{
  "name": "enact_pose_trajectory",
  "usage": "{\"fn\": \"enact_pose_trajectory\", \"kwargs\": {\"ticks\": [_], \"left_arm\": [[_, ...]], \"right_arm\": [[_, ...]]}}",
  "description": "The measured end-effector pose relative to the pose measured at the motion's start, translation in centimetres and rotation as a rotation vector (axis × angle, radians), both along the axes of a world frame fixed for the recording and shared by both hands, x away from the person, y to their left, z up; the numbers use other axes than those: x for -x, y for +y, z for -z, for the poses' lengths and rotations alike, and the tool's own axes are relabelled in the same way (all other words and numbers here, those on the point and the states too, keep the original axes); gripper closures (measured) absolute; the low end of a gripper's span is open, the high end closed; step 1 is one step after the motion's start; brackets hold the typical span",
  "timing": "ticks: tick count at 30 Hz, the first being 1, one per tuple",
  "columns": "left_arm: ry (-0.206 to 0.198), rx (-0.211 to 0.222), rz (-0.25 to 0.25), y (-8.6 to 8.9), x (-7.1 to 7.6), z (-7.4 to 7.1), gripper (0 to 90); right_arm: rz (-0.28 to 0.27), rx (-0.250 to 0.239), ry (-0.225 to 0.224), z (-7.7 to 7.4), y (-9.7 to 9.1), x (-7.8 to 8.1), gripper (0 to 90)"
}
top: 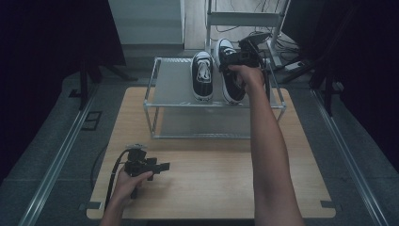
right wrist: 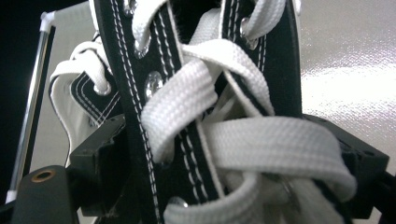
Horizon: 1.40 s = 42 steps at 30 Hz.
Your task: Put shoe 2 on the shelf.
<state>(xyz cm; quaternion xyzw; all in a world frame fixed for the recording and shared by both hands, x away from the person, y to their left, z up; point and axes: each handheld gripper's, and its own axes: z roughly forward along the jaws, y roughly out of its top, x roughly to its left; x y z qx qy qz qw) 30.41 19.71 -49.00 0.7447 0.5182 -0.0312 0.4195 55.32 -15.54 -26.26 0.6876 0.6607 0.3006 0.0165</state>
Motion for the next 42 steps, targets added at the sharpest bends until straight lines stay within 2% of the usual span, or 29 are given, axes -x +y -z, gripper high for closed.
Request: {"fn": "enact_pose_trajectory", "kwargs": {"ticks": [4,11,20,30,37,40,42], "left_arm": [[0.001,0.000,0.001,0.0,0.0,0.0,22.9],[0.000,-0.001,0.000,0.0,0.0,0.0,22.9],[0.003,-0.003,0.001,-0.1,0.0,0.0,22.9],[0.008,-0.004,0.004,-0.2,0.0,0.1,22.9],[0.008,-0.006,0.001,-0.1,0.0,0.2,22.9],[0.011,-0.007,-0.001,-0.1,0.0,0.2,23.0],[0.012,-0.009,-0.001,-0.1,0.0,0.2,23.0]], "right_arm": [[0.016,-0.018,0.005,0.3,0.3,-0.2,14.7],[0.019,-0.013,0.012,0.9,1.0,-0.6,14.6],[0.043,-0.012,0.029,1.1,0.8,-0.8,14.4],[0.104,-0.003,0.066,1.5,0.1,-1.4,15.4],[0.098,0.021,0.083,1.3,0.4,-2.0,15.7],[0.098,-0.006,0.085,1.3,0.4,-2.1,15.7],[0.104,-0.005,0.086,1.4,0.5,-2.2,15.6]]}}
